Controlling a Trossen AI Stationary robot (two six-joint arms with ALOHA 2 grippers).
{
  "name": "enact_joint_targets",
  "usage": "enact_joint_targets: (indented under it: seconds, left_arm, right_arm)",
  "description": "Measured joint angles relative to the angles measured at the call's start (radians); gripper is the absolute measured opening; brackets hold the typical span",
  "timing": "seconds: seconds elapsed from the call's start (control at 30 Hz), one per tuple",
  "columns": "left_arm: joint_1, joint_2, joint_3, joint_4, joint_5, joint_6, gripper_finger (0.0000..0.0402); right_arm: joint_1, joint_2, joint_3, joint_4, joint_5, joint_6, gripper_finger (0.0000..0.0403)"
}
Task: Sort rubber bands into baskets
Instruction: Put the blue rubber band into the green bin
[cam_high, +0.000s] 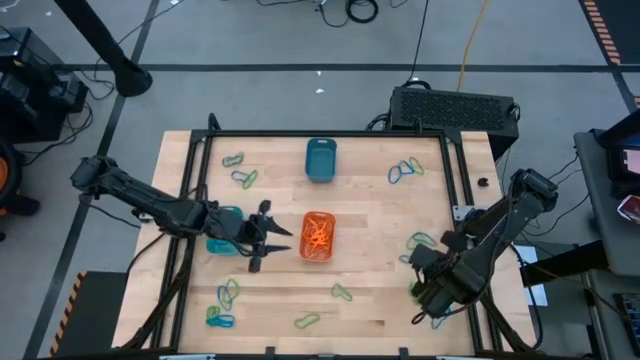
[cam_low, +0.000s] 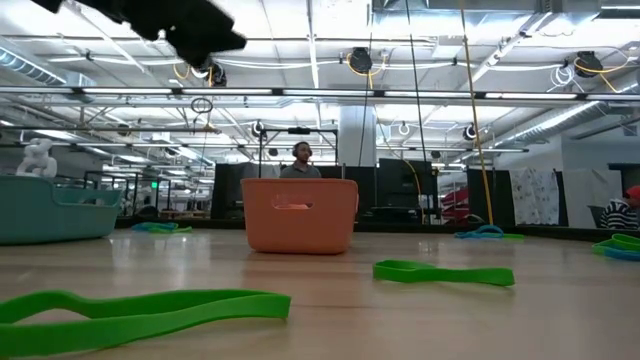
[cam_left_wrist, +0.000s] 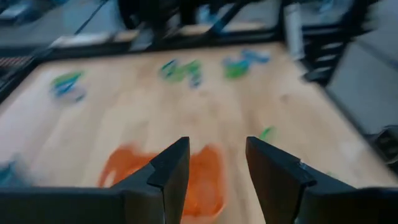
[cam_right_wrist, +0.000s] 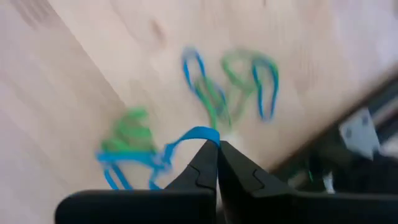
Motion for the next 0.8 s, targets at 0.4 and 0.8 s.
enact_joint_targets:
  seconds: [0.4, 0.8]
  left_arm:
    - [0.010, 0.417, 0.002, 0.756, 0.318, 0.116, 0.0164]
    - [0.048, 0.567, 0.093, 0.808, 0.339, 0.040, 0.0164]
  right_arm:
    - [-0.104, 0.004, 0.032, 0.697, 0.569, -0.477, 0.0000]
    - [-0.196, 0.079, 0.025, 1.215, 0.516, -0.945, 0.0000]
